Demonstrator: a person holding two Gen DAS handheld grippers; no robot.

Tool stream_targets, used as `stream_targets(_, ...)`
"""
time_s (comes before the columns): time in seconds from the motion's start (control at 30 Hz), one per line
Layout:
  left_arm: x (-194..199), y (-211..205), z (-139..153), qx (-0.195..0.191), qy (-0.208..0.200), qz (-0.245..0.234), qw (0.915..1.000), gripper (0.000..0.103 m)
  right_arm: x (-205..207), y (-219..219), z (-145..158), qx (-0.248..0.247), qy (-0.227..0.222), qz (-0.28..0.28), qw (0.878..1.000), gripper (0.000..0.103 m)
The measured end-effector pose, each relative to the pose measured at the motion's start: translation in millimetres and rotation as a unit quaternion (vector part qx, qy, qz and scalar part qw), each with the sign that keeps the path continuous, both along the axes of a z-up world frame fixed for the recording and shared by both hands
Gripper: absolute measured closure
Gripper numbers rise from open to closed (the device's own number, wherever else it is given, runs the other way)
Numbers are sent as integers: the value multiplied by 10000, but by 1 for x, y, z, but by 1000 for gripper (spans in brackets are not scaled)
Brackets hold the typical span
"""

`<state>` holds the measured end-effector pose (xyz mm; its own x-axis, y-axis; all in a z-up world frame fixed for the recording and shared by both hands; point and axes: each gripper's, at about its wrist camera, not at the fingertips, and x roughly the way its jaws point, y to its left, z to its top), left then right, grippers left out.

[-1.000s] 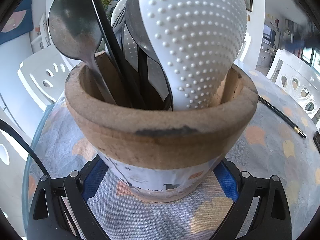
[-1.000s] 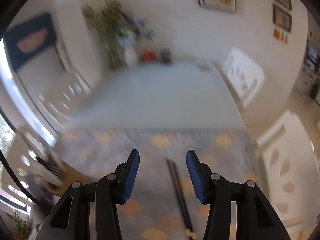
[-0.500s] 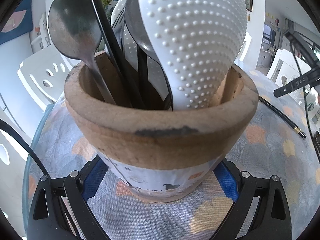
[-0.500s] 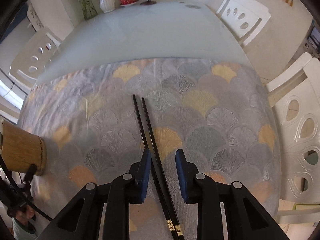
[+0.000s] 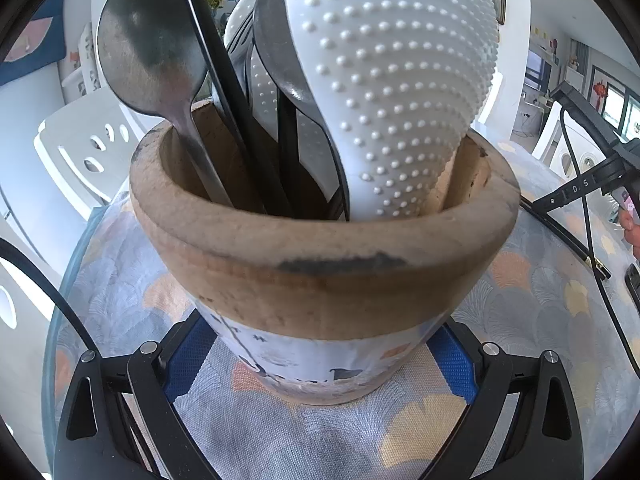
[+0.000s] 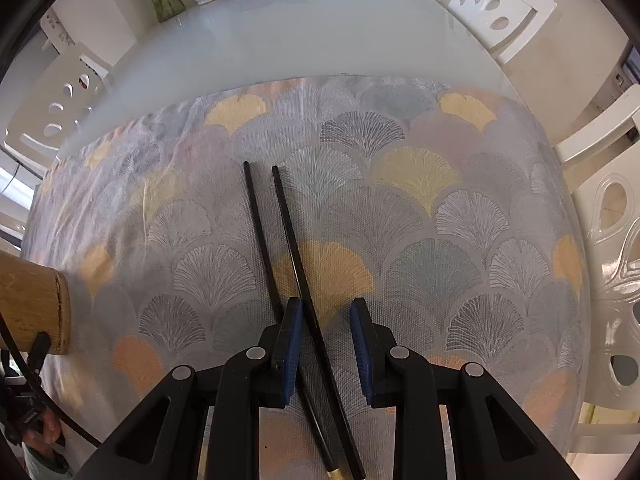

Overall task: Organize utensils
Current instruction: 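Move the right gripper back to the remaining black chopsticks, then close the right gripper on another black chopstick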

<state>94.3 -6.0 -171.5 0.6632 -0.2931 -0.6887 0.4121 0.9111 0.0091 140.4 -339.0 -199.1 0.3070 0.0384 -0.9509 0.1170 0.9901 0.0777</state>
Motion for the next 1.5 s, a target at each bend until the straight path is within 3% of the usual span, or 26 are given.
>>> stream_targets(0.5,0,5,2,-29,-30,1,10000,6,15,22,-3,-500,277,285,9980,78)
stream_targets(0.67,-1,5,3,-22,-35,1,10000,6,10,26,-3,-517,144,38,9986,78)
stream_targets(0.87,-1,6,4,-25,-30,-1,10000,6,3,42,-3,-799,6,52,9968,95)
stream_targets(1.3,-2,5,4,-28,-42,-1,10000,6,-29,17,6,-330,-268,-66,9991,98)
stream_targets(1.5,-2,5,4,-28,-42,-1,10000,6,-42,6,22,-132,-614,-185,9979,98)
